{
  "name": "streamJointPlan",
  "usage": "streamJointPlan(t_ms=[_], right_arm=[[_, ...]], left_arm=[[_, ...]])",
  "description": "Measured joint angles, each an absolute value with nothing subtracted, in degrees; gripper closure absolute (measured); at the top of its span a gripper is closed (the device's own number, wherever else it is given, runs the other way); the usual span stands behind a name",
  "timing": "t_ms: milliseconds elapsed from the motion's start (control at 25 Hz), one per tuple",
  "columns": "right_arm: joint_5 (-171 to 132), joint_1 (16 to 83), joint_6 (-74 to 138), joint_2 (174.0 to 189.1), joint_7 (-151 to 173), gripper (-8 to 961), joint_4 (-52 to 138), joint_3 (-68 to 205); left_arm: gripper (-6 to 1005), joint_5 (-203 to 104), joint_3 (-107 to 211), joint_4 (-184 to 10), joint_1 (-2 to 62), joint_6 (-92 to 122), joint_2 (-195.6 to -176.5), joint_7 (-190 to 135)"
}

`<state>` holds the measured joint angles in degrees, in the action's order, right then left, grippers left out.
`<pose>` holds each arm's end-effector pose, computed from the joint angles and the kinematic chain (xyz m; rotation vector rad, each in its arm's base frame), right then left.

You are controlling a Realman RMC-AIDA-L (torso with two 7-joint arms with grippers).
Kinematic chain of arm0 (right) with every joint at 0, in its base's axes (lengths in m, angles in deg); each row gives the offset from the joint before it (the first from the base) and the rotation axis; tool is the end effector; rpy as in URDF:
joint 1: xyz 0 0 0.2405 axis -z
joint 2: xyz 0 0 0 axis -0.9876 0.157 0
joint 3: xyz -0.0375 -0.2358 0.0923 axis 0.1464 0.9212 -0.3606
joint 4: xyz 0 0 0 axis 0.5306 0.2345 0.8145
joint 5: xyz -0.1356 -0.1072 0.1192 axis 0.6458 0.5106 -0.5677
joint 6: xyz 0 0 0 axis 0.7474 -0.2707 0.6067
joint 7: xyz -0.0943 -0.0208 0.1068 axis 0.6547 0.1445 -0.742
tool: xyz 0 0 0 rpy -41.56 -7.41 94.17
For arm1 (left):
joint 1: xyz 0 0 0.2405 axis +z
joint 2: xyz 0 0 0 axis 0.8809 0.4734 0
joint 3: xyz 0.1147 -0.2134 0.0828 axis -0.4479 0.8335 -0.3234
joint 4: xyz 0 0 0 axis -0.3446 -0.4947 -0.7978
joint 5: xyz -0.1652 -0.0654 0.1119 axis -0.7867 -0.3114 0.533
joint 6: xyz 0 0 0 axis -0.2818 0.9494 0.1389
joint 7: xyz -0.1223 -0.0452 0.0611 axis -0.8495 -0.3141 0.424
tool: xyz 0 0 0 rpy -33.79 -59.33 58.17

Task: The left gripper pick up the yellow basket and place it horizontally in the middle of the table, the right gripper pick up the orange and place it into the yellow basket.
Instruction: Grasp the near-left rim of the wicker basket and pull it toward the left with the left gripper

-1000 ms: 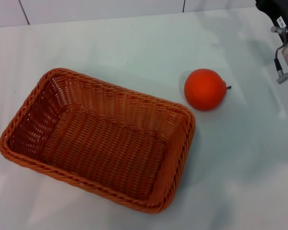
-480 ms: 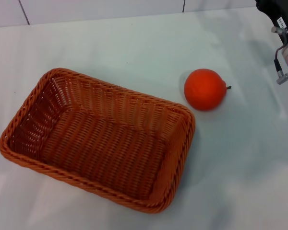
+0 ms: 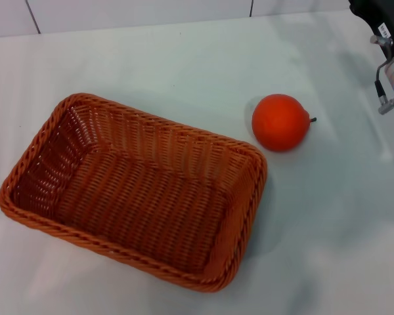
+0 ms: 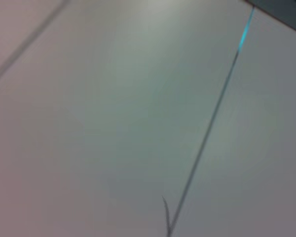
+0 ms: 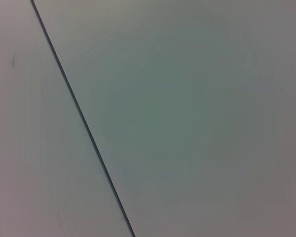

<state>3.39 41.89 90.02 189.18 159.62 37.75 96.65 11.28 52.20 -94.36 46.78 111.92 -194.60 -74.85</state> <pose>0.2882 0.3904 0.0010 -0.8713 -1.5088 -1.3461 -0.3332 0.2324 0.0552 -1.2933 -0.5351 -1.3930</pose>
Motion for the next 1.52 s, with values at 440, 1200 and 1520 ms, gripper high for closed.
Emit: streamJointPlan(t_ms=[440,1200,1520], right_arm=[[3.17,42.31,88.81,188.85,158.86,76,37.93,96.53],[3.17,44.08,84.51,188.81,158.31,77,39.56,96.44],[3.17,44.62,84.03,188.84,158.31,77,39.60,96.43]], left_arm=[[341,15.92,31.83,-116.67,45.81,102.21,-186.33,-108.70],[342,69.37,23.16,-145.23,31.04,102.55,-184.32,-148.24],[335,78.06,19.99,-150.91,28.64,103.21,-186.86,-156.76]])
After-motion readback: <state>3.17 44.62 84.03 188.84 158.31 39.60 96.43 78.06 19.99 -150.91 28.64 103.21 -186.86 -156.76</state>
